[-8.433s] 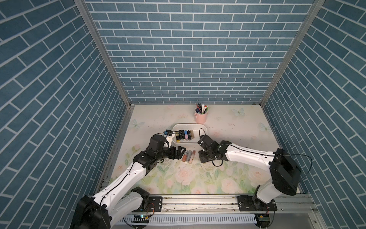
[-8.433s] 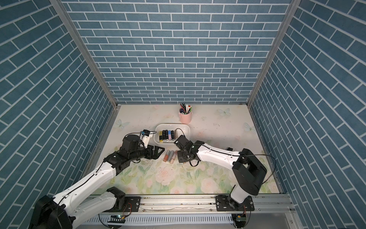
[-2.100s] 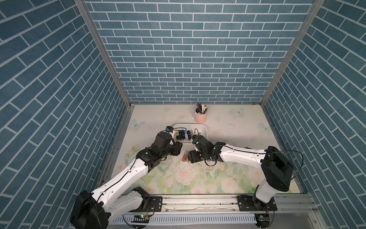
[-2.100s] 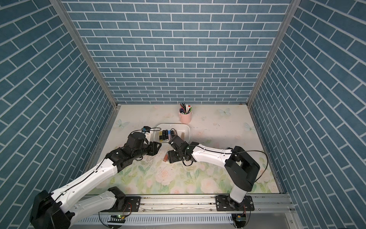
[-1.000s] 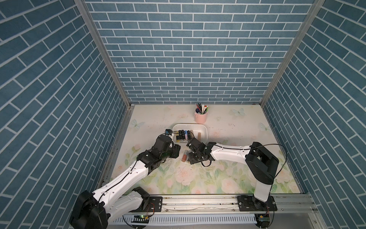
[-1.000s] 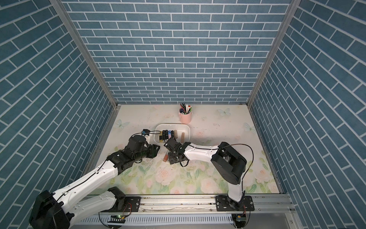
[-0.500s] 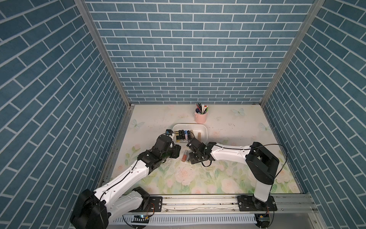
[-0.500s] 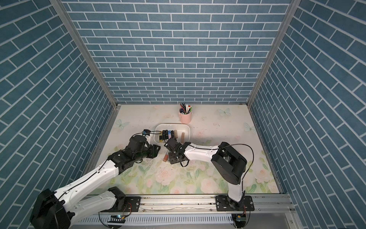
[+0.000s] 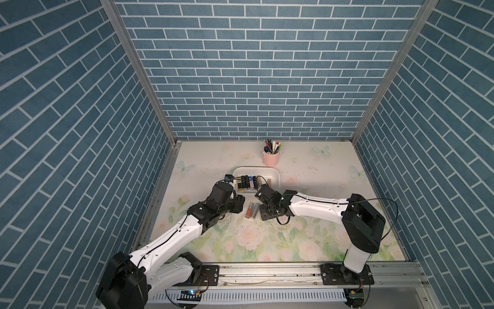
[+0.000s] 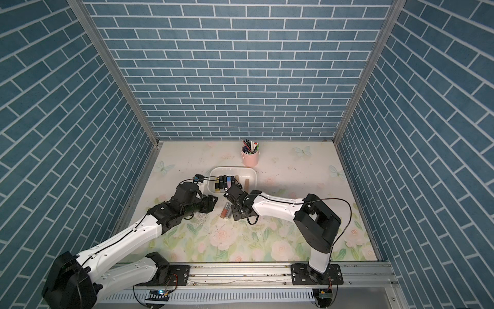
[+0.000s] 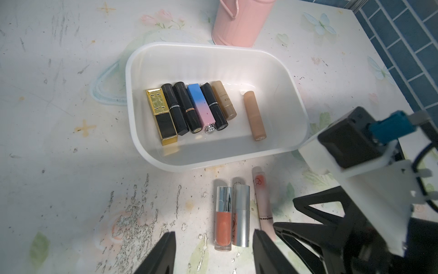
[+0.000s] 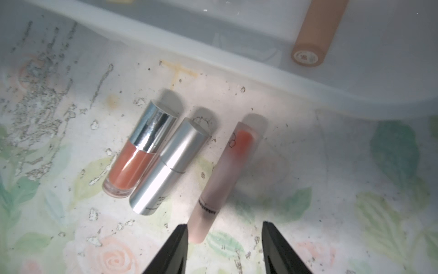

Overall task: Put the lipstick into the storage box
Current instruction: Pick up the lipstick at the center of the board.

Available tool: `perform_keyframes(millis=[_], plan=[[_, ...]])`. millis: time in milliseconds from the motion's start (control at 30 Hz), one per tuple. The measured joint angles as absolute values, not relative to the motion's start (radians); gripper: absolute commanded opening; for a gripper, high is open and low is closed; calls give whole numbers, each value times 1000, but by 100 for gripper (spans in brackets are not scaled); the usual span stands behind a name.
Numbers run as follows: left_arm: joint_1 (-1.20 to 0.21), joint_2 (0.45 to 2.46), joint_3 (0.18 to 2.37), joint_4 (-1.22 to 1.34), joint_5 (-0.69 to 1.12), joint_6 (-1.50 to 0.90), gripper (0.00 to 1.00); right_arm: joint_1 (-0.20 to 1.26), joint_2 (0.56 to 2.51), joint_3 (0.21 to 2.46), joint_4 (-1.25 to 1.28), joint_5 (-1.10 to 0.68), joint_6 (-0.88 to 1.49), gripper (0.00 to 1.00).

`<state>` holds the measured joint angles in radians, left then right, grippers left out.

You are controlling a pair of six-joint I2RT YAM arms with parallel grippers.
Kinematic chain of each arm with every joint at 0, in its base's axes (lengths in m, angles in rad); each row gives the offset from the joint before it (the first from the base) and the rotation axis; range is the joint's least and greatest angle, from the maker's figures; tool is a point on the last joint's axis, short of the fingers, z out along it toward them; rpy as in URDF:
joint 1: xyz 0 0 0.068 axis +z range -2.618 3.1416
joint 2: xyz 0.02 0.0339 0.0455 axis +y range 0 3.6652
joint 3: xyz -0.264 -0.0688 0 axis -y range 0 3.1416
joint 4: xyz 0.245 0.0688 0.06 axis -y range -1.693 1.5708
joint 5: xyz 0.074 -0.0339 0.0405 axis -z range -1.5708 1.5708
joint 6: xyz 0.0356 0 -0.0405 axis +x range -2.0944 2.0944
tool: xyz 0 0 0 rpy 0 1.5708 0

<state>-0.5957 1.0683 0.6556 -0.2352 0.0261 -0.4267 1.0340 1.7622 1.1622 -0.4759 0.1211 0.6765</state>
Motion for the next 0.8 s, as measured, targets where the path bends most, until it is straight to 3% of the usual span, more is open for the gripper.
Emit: perform_keyframes(millis=[500, 800], plan=[[-596, 1069, 656, -233, 26, -425, 59, 1028, 1802, 1161, -455, 115, 676, 58], [-596, 1069, 656, -233, 26, -425, 59, 1019, 1830, 1129, -430, 112, 676, 52]])
